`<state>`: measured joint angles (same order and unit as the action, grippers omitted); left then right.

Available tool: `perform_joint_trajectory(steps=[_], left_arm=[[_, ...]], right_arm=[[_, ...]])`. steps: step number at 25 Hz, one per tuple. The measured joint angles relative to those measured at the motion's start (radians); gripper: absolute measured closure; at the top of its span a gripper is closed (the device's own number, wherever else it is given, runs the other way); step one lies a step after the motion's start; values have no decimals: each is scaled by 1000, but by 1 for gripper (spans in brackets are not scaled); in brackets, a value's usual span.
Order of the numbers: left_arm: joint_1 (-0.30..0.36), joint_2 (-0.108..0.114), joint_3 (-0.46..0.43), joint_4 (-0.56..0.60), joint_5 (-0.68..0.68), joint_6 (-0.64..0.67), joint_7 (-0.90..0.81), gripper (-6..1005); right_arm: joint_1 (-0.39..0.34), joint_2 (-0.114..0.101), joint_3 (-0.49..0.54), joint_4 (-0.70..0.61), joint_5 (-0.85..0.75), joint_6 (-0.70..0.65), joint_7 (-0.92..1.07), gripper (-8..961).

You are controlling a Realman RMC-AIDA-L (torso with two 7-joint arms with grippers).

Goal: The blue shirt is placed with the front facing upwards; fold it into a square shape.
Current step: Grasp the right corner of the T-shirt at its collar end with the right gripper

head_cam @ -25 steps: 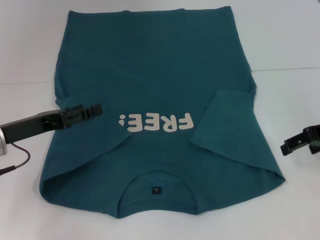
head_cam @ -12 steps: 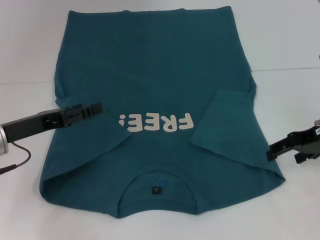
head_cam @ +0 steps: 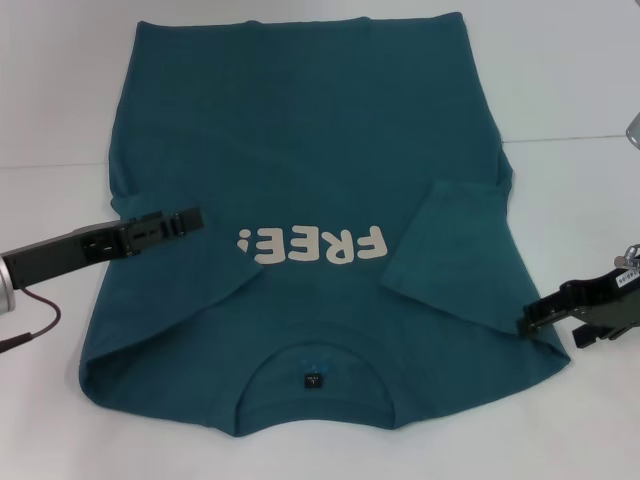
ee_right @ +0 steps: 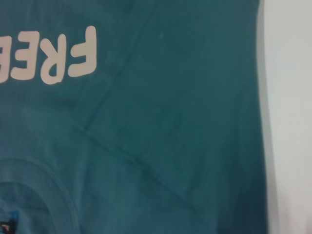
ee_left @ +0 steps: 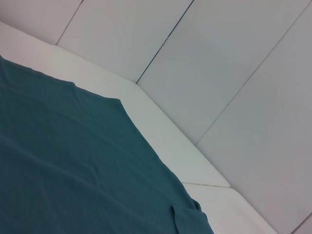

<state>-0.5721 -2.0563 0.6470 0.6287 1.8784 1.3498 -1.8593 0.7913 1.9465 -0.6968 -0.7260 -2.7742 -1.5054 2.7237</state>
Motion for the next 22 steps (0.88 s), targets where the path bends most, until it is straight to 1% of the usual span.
perform_joint_trajectory(steps=[9,22], left_arm=[[3,-1,-1,0,-1,0,0,127],[-3,-1,-1,-11,-1,-15,2,126]], right_arm=[[-4,2,11,12,9,4,5,28],[-14,-4,22,50,9,37,5,29]])
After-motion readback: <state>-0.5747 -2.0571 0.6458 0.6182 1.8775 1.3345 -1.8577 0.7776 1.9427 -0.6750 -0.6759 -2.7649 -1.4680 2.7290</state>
